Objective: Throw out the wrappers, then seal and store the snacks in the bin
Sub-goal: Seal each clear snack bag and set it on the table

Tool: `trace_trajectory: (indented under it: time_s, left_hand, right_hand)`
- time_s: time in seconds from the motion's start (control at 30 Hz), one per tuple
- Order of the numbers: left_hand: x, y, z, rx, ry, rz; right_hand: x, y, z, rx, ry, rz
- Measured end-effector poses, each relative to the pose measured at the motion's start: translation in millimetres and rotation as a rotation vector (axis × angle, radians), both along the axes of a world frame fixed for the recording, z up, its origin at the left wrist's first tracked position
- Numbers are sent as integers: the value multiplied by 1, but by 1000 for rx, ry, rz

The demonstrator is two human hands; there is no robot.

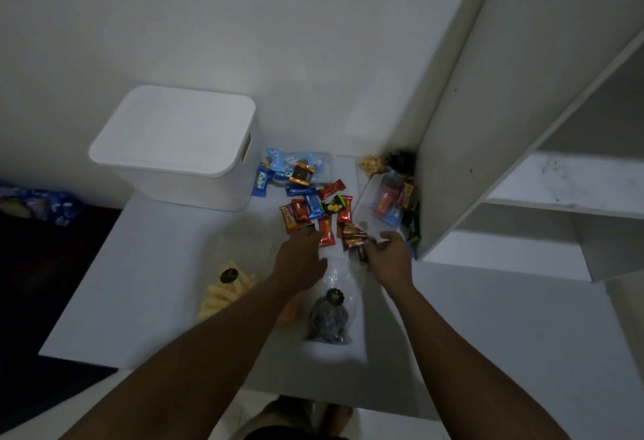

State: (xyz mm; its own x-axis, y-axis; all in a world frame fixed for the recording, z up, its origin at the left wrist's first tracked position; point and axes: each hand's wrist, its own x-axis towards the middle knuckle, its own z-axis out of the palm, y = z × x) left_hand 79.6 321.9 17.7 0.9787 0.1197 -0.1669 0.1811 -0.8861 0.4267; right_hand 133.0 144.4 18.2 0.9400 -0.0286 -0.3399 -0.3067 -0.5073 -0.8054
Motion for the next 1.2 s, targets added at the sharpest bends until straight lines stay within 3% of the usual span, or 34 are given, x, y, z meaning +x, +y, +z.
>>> trace_trajectory:
  time_s: [0.27,0.33,0.4,0.5,0.73,0.9,0.97,1.07,1.2]
  left_hand:
    - [152,7,-10,-215,-60,-47]
    - [190,5,-23,-171,-44,-110]
    - [221,4,-36,-103,-16,-148]
    - [252,0,-51,-55,66,-74]
    - [282,-21,-63,191,291,-111]
    - [287,-26,-68,157,249,-74]
    - [285,-25,-66,75,175,-57]
    - [283,-15,-54,-281,107,19]
    - [283,3,-47,-494,89,182]
  right_hand:
    - [124,19,1,-33,-68,-29]
    - [154,21,-9,-103,-91,-47]
    - [182,20,-17,-307,-126,6]
    - [214,18,-25,-560,-101,137]
    - [229,22,-58,-616,-41,174]
    - [229,26,-57,-621,-36,189]
    - [227,26,-54,-612,-47,187]
    - [223,28,-47,-553,-43,194]
    - [219,32,-36,-448,-83,205]
